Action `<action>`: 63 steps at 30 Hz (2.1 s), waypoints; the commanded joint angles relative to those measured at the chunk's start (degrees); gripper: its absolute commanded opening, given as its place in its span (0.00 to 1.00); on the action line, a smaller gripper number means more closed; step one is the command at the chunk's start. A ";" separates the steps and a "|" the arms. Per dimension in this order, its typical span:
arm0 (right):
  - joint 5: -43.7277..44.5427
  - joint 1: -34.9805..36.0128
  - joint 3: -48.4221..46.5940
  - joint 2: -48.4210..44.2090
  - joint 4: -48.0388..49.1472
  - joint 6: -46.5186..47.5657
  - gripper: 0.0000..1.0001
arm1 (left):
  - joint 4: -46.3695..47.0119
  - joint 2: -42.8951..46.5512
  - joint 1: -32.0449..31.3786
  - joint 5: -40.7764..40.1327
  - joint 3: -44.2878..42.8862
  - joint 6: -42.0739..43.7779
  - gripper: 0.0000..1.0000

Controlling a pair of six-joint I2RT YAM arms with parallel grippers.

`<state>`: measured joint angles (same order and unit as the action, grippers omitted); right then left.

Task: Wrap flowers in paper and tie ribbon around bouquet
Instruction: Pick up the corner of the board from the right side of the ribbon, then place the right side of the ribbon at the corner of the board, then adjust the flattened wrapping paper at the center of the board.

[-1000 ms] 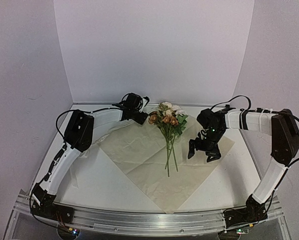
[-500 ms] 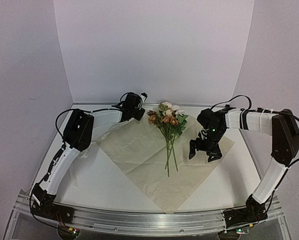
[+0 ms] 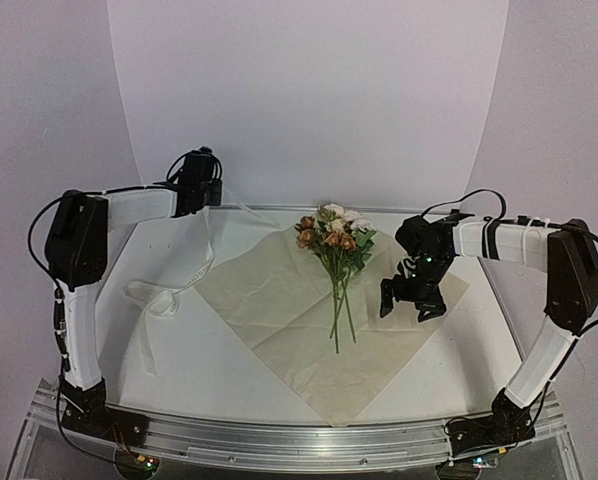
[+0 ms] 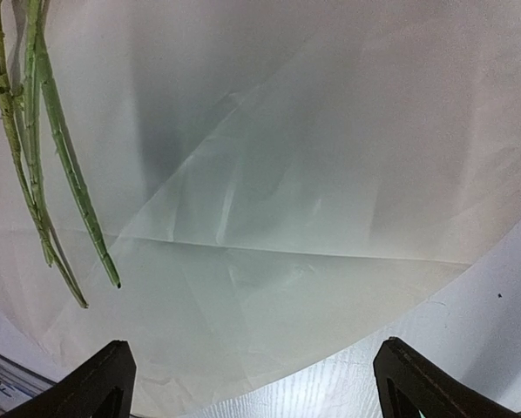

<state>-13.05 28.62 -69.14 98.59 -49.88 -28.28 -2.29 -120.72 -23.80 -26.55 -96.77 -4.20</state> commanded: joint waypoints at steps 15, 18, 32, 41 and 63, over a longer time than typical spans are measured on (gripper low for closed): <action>1.07 -0.02 -1.76 -0.74 -0.03 1.08 0.98 | -22.81 41.79 13.25 -9.09 39.61 -36.36 0.00; 1.46 -0.05 -2.16 -0.39 0.00 0.90 0.98 | -19.66 44.58 14.84 -2.64 43.81 -35.29 0.00; 0.26 1.75 -9.55 5.49 0.22 -4.54 0.88 | -21.22 47.37 14.31 9.93 41.13 -31.98 1.00; 3.76 7.35 -21.54 14.81 -0.89 -7.77 0.69 | -20.63 45.79 7.35 20.02 41.08 -39.79 0.91; 1.06 9.59 -9.21 5.83 -1.82 -3.91 0.67 | -4.52 39.31 -10.87 36.26 56.61 -52.10 0.77</action>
<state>-11.13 36.67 -80.46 109.06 -51.37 -32.34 -10.45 -80.49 -33.87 4.72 -39.94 -58.16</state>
